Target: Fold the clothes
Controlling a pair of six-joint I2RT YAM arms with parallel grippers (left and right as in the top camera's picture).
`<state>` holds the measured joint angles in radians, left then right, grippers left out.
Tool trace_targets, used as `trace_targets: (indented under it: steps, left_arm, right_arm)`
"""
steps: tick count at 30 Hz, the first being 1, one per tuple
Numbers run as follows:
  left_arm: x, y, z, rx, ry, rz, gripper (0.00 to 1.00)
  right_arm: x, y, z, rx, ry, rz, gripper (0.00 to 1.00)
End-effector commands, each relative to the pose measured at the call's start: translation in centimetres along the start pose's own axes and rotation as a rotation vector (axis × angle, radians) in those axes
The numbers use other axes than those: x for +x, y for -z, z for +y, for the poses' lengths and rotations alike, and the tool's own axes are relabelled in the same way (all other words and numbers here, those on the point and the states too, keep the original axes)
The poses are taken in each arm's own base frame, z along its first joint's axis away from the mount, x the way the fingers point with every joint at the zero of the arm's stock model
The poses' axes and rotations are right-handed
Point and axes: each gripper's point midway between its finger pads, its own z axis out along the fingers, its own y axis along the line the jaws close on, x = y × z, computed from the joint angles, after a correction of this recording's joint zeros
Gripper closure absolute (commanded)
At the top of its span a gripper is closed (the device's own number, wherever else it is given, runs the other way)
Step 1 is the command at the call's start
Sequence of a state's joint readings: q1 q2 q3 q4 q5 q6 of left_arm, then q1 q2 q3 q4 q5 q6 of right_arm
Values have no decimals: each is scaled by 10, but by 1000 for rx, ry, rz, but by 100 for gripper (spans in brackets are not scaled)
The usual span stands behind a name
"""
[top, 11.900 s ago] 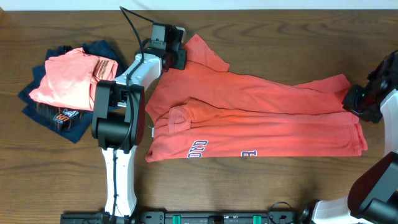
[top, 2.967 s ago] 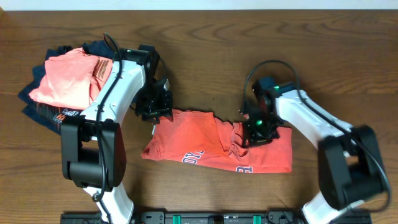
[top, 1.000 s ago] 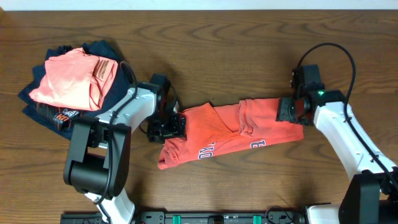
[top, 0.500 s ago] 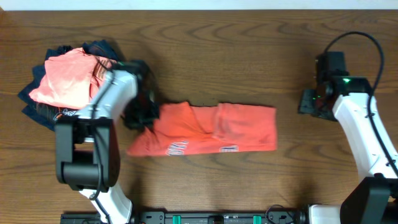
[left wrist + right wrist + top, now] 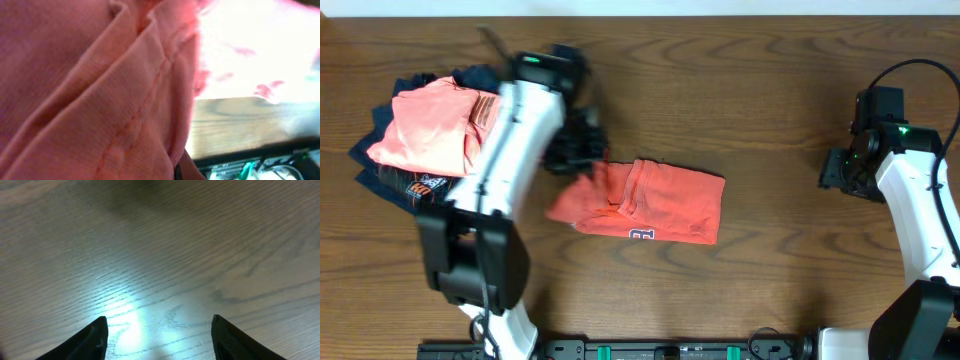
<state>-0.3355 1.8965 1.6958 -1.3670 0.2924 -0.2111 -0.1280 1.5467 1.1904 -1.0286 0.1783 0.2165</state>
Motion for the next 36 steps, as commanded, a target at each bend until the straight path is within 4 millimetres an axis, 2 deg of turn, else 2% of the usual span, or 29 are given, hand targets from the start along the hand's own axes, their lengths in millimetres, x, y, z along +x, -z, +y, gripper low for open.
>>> trace_targets:
  steps: [1,3,4,7,8,9,11,13,15,21,24,27,30,33,36]
  left_arm:
    - [9,-11,-52,33,-102,-10,94]
    - [13,-21,-80,40,-172,-32,92]
    - [16,-26,-91,40,-206,-34,87]
    - [26,-44,-119,19,-303,-38,48]
    - [27,-48,-125,18,-323,-41,40]
    - [28,-50,-132,24,-340,-50,36]
    - [26,-49,-139,37,-363,-72,36]
    - [22,-39,-139,48,-365,-97,36]
    - [13,-21,-130,45,-341,-140,36]
    - [-28,38,-68,29,-173,-313,35]
    - [-48,47,-39,33,-87,-352,32]
    - [-69,43,-6,30,-4,-372,28]
    - [-78,30,14,41,52,-337,28]
    - [-81,11,15,92,36,-266,27]
    - [-83,-10,13,106,21,-209,27]
  right_arm:
    - [-5,4,-1,-11,4,-8,36]
    - [-3,4,-1,-10,6,-3,36]
    - [-3,4,-1,-11,6,-3,36]
    - [-3,4,0,-18,6,-2,36]
    - [-3,4,2,-25,7,0,35]
    - [-3,4,3,-34,6,2,35]
    - [-1,4,8,-61,22,10,35]
    - [2,5,16,-108,39,22,36]
    - [4,7,28,-180,74,33,36]
    - [24,28,92,-505,286,63,36]
    - [39,40,124,-614,372,79,35]
    - [54,46,157,-657,482,69,33]
    - [68,48,187,-678,576,43,30]
    - [75,39,207,-642,584,23,27]
    - [81,21,219,-594,551,31,25]
